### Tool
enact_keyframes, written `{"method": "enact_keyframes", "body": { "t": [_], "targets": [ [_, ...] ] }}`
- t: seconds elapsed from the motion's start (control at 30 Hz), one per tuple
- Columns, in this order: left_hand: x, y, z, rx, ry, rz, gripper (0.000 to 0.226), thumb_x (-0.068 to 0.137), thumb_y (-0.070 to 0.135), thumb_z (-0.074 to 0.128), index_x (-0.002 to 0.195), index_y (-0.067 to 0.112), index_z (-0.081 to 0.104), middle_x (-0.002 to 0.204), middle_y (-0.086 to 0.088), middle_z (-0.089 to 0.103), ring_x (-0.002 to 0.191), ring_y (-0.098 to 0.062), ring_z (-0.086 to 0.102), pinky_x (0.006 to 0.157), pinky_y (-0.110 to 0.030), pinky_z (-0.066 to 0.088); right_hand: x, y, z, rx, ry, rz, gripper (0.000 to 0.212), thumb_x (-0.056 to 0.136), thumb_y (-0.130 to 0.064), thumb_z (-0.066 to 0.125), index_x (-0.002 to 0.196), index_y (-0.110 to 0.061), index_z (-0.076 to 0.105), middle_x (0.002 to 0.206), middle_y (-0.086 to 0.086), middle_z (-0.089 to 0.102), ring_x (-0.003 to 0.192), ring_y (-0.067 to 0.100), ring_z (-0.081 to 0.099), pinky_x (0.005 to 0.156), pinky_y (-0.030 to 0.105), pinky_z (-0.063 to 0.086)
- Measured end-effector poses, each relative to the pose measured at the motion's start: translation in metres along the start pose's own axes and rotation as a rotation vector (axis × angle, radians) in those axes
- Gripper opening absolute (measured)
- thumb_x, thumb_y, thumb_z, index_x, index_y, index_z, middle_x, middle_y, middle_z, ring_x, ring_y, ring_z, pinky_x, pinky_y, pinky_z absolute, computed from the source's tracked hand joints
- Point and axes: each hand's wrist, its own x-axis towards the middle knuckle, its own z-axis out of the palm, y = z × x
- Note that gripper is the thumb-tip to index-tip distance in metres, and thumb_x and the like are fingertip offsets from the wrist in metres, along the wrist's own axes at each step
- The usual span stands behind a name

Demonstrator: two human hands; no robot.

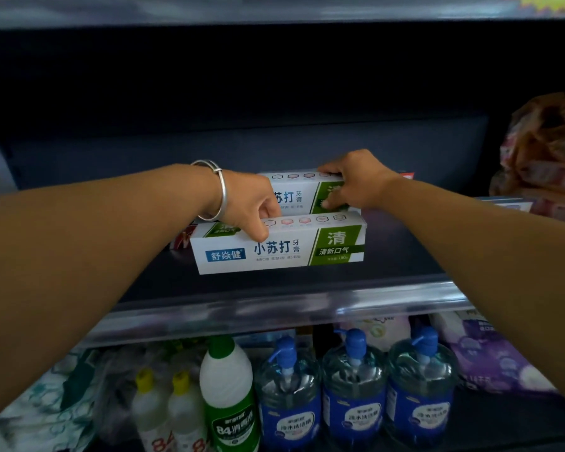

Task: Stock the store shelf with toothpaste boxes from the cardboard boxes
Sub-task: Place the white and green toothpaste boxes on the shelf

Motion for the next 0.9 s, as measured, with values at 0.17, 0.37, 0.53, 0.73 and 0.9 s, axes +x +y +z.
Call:
{"method": "enact_keyframes", "body": {
  "t": [0.17, 0.37, 0.53, 0.73, 0.9],
  "targets": [
    [0.014, -0.005, 0.004, 0.002, 0.020, -0.004, 0.041, 0.079, 0.022, 0.067, 0.119, 0.025, 0.062, 0.098, 0.011, 0.070, 0.089, -0.009, 0.067, 0.084, -0.033, 0.056, 0.017, 0.006, 0.004, 0.034, 0.020, 0.035, 0.061, 0.079, -0.015, 0.074, 0.135, -0.012, 0.049, 0.128, 0.004, 0.058, 0.116, 0.018, 0.055, 0.098, 0.026, 0.043],
    [0.030, -0.013, 0.011, 0.060, 0.035, -0.018, 0.040, 0.081, 0.025, 0.065, 0.121, 0.024, 0.061, 0.104, 0.003, 0.068, 0.092, -0.015, 0.065, 0.083, -0.037, 0.056, 0.035, 0.012, 0.002, 0.067, 0.049, 0.067, 0.069, 0.079, -0.011, 0.073, 0.141, -0.014, 0.043, 0.134, 0.005, 0.052, 0.120, 0.019, 0.052, 0.102, 0.028, 0.041],
    [0.044, -0.021, 0.017, 0.084, 0.037, -0.020, 0.040, 0.080, 0.028, 0.065, 0.119, 0.025, 0.062, 0.103, 0.003, 0.067, 0.092, -0.017, 0.064, 0.083, -0.039, 0.055, 0.042, 0.020, 0.007, 0.068, 0.050, 0.069, 0.068, 0.079, -0.010, 0.073, 0.140, -0.012, 0.043, 0.137, 0.004, 0.050, 0.123, 0.018, 0.049, 0.102, 0.024, 0.037],
    [0.057, -0.019, 0.024, 0.092, 0.051, -0.021, 0.040, 0.082, 0.026, 0.063, 0.122, 0.024, 0.060, 0.103, 0.003, 0.066, 0.089, -0.017, 0.062, 0.083, -0.037, 0.054, 0.051, 0.028, 0.016, 0.103, 0.041, 0.098, 0.069, 0.079, -0.009, 0.073, 0.140, -0.012, 0.043, 0.136, 0.005, 0.051, 0.121, 0.018, 0.052, 0.100, 0.024, 0.039],
    [0.067, -0.020, 0.032, 0.116, 0.061, -0.011, 0.040, 0.084, 0.027, 0.061, 0.123, 0.022, 0.060, 0.095, 0.001, 0.064, 0.079, -0.017, 0.058, 0.076, -0.032, 0.052, 0.056, 0.034, 0.020, 0.067, 0.020, 0.098, 0.064, 0.079, -0.011, 0.073, 0.138, -0.012, 0.046, 0.132, 0.006, 0.054, 0.120, 0.018, 0.052, 0.099, 0.024, 0.040]
  ]
}}
